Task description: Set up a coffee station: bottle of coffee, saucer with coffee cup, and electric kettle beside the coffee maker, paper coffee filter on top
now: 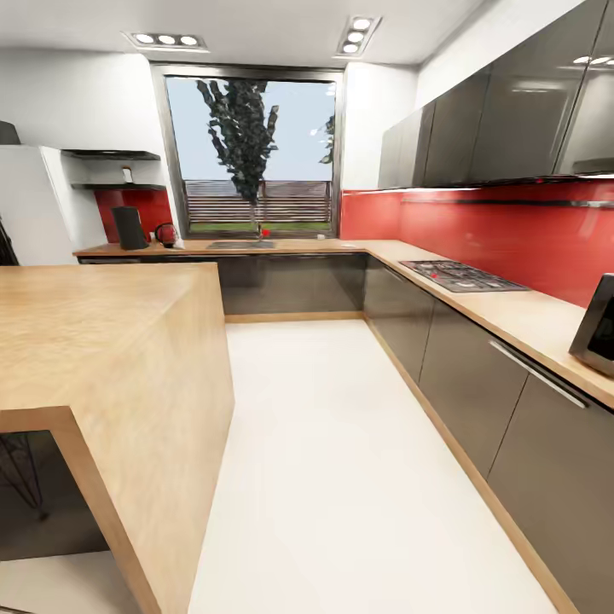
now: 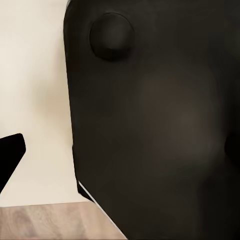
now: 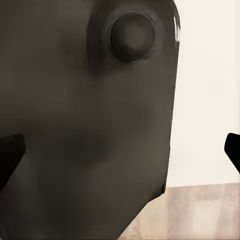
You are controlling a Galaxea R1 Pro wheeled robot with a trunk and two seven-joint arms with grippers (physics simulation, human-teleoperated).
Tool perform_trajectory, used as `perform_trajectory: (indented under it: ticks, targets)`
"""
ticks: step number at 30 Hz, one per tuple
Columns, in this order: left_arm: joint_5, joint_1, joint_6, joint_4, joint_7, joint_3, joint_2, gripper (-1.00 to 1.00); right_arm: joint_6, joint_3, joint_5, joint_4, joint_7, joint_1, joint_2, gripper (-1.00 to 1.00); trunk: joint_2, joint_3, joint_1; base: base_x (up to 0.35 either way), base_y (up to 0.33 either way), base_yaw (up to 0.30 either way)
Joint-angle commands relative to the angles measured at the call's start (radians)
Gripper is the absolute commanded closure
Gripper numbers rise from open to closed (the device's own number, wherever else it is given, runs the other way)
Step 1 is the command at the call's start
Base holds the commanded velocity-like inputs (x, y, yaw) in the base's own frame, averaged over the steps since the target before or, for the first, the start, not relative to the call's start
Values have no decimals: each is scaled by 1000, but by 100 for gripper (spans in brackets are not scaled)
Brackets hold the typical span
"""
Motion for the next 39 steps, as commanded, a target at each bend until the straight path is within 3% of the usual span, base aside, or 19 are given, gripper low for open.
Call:
perform_trajectory:
  ticks: [1, 6, 9, 26, 39]
  targets:
    - [2, 2, 3, -2, 2, 0, -3, -100, -2, 2, 0, -6, -2, -6, 6, -100, 0, 0, 0, 0, 0, 0]
    - [2, -2, 0, -2, 2, -1, -2, -100, -3, 2, 0, -32, -4, -6, 33, -100, 0, 0, 0, 0, 0, 0]
    - [2, -6, 1, -3, 2, -1, 1, -100, -4, 2, 0, -49, -5, -6, 36, -100, 0, 0, 0, 0, 0, 0]
    - [2, -11, -1, -3, 2, -3, 0, -100, -4, -3, -2, -87, -3, -6, 37, -100, 0, 0, 0, 237, -110, 0]
    - [2, -11, -2, -3, 2, -2, 5, -100, -4, -5, 0, -132, -4, -6, 23, -100, 0, 0, 0, 290, -171, 0]
